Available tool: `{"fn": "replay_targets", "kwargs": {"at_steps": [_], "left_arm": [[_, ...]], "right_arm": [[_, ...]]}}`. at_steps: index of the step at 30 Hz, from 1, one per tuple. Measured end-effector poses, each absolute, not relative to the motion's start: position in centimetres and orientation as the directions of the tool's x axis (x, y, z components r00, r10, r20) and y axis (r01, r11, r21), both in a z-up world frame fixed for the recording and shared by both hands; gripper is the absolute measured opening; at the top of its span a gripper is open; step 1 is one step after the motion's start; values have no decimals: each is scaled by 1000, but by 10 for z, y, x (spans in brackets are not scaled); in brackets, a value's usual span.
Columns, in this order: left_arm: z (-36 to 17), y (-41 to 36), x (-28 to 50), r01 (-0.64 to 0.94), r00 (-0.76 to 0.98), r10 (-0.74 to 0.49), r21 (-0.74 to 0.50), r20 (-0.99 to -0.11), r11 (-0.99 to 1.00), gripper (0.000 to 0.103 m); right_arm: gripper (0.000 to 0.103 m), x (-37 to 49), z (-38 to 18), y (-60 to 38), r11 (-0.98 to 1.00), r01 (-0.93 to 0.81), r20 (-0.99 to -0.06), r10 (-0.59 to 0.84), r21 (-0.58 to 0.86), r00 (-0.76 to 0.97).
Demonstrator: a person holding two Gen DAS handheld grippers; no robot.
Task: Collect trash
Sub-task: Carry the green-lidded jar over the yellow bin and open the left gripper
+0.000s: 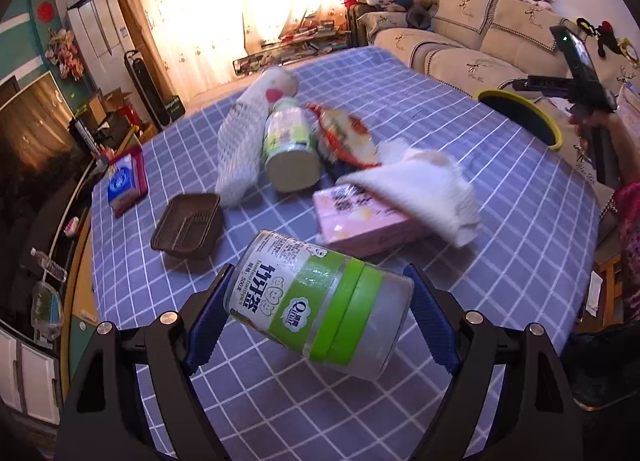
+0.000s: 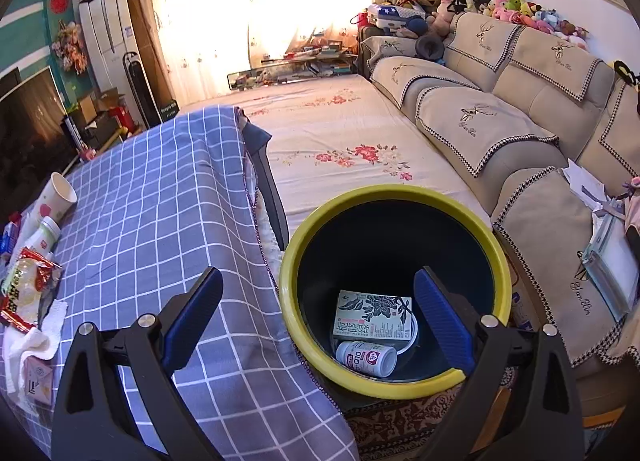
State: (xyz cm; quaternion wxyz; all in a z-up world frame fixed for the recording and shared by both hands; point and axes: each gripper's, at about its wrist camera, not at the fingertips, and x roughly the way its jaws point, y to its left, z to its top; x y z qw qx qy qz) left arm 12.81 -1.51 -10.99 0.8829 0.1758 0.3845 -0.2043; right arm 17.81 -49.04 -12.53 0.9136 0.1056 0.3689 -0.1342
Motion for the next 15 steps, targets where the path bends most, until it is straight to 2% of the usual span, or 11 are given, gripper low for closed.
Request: {"fn": "replay_targets", "kwargs": {"at_steps": [7, 15], "left_arm": [[-71, -75, 126, 583, 620, -334, 133, -710, 801, 83], [-63, -190, 162, 738, 511, -484, 73, -710, 671, 83]], "right_arm": [[91, 154, -117, -518, 932, 344, -680, -178, 117, 712], [91, 108, -113, -592, 869, 473, -655, -275, 143, 704]]}}
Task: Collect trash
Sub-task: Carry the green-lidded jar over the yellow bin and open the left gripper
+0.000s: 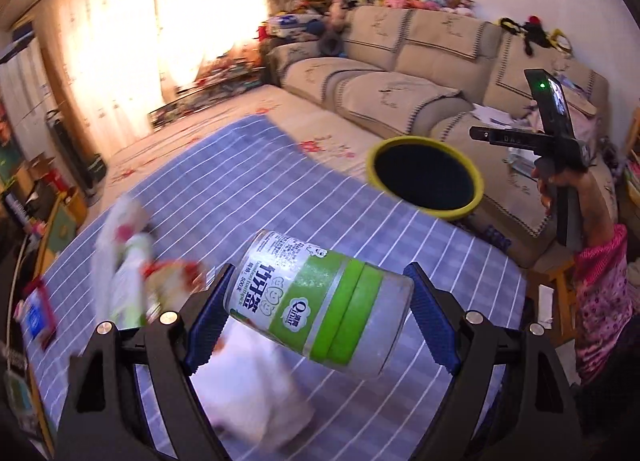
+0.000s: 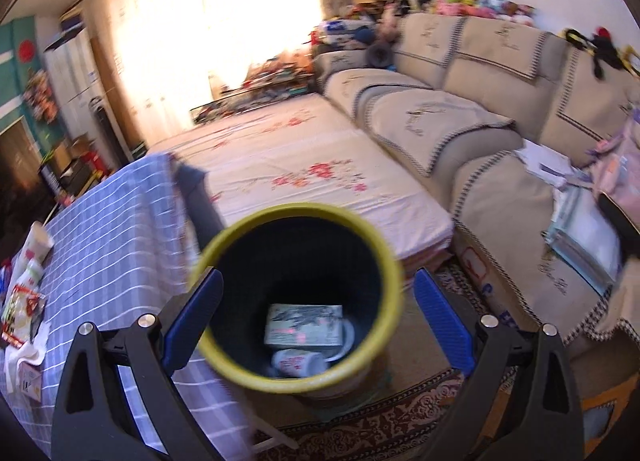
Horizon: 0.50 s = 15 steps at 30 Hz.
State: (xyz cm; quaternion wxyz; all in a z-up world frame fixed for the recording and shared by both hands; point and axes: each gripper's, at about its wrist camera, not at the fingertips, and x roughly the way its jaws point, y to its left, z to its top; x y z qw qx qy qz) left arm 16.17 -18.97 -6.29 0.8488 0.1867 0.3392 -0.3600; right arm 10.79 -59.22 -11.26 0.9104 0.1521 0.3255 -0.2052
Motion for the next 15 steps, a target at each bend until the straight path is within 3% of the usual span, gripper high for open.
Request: {"fn": "replay_targets", "kwargs": {"at_steps": [8, 15], "left_arm": [[-83, -336, 206, 842, 366, -552, 13, -749, 540, 83], [-128, -446, 242, 862, 257, -517, -49, -817, 505, 83]], "right_arm": [[91, 69, -126, -657, 794, 582, -662, -344, 173, 666], [91, 56, -140, -684, 771, 608, -681, -345, 186, 646]]}}
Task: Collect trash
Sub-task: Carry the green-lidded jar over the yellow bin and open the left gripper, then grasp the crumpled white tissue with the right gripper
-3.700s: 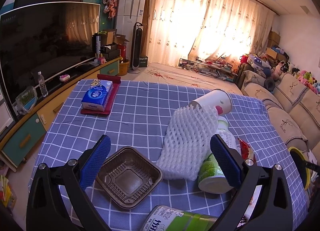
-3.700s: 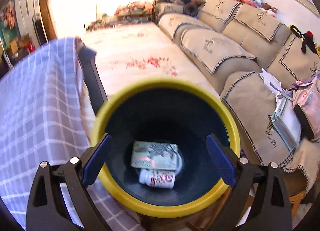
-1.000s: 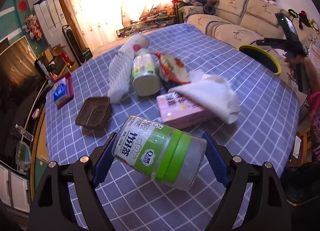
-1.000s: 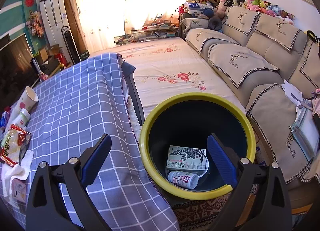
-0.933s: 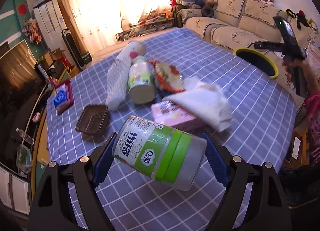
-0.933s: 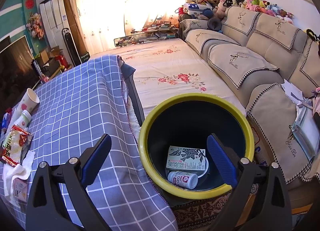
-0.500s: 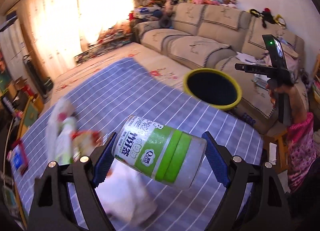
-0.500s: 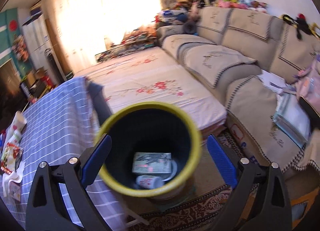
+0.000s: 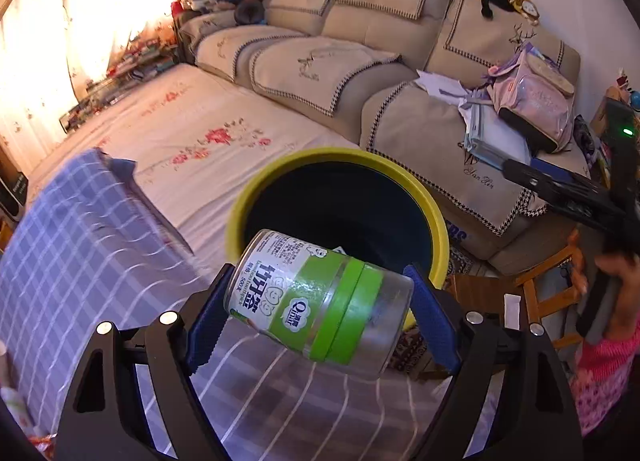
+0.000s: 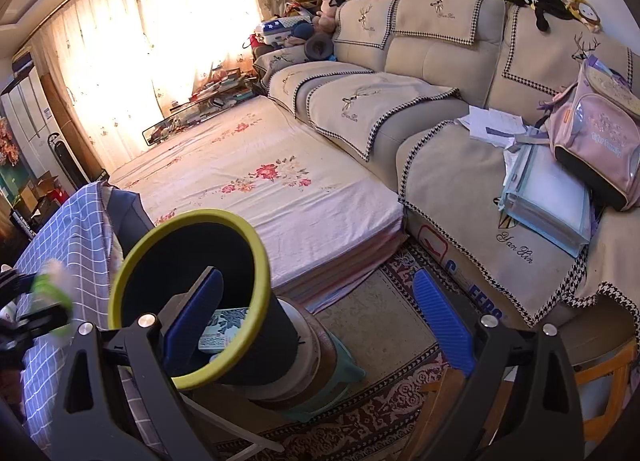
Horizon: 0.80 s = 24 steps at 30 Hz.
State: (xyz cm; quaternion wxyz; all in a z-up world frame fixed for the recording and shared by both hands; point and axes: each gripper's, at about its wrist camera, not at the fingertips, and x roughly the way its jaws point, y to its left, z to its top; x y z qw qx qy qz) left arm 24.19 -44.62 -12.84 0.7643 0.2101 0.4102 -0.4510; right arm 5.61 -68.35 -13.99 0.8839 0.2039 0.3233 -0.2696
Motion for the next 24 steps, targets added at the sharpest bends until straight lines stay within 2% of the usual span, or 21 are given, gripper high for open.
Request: {"fn": "replay_targets", "kwargs": {"at_steps": [8, 13, 18, 24], "left_arm": [[-183, -516, 264, 849, 223, -425, -40, -877, 527, 83], [-193, -518, 273, 824, 260, -408, -20, -875, 567, 92], [-162, -488, 266, 801, 324, -454, -15, -830, 599, 93], [-88, -409, 241, 752, 447, -565, -51, -693, 657, 98]], "right_arm": [[92, 55, -148, -686, 771, 606, -689, -331, 196, 645], [92, 58, -146, -683, 781, 593, -688, -320, 198, 652], [92, 64, -142, -673, 793, 576, -683, -309, 199, 662], [92, 74, -133, -652, 820, 541, -677, -291, 188, 676]]}}
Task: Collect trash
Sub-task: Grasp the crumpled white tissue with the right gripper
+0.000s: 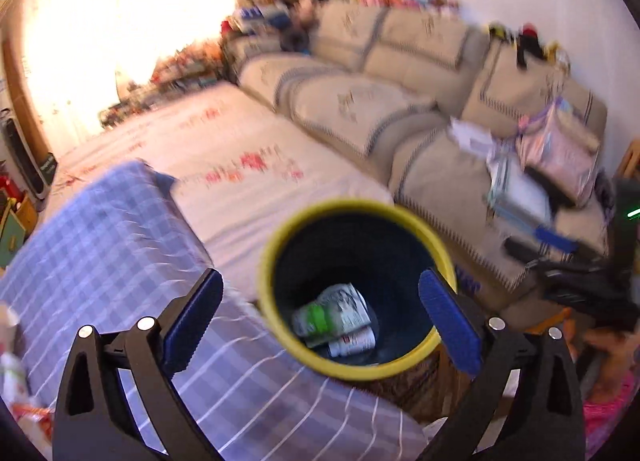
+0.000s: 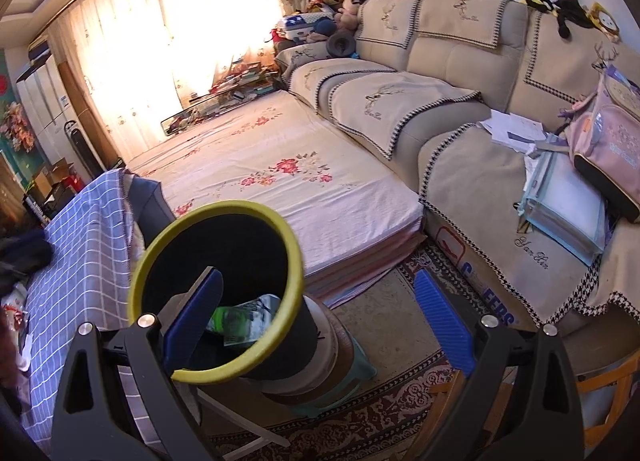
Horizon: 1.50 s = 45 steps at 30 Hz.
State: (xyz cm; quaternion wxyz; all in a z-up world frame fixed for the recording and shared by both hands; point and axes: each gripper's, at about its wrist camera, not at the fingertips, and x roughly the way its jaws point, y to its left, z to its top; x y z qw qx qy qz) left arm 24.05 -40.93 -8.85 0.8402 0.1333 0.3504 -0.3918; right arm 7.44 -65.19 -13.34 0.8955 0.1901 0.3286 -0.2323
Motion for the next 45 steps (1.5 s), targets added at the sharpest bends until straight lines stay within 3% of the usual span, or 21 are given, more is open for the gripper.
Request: {"fn": "replay_targets", "kwargs": {"at_steps": [5, 9, 16, 22, 27, 36, 45], "left_arm": [[-41, -302, 240, 634, 594, -562, -96, -576, 767, 98], [-24, -198, 243, 457, 753, -440, -94, -489, 885, 98], [-37, -41, 257, 120, 878, -171, -141, -446, 983, 98], [-72, 48, 260, -87, 895, 6, -161, -446, 983, 98], [-97, 83, 259, -182, 887, 85, -176, -453, 967, 98], [-110, 84, 263, -191, 883, 103, -151, -457, 970, 98], [-107, 64, 263, -158, 887, 90, -115, -453, 981, 98]], "right_arm": [[92, 92, -126, -623, 858, 485, -675, -258, 169, 691], [92, 108, -121, -593, 892, 426, -674, -224, 149, 704], [92, 151, -110, -508, 961, 263, -684, -132, 90, 718], [92, 184, -105, -422, 995, 58, -700, 16, 82, 714], [92, 198, -102, -340, 988, -129, -704, 152, 86, 694], [92, 169, -95, -250, 919, -374, -691, 349, 122, 633], [76, 150, -103, -211, 885, -460, -722, 361, 66, 590]]}}
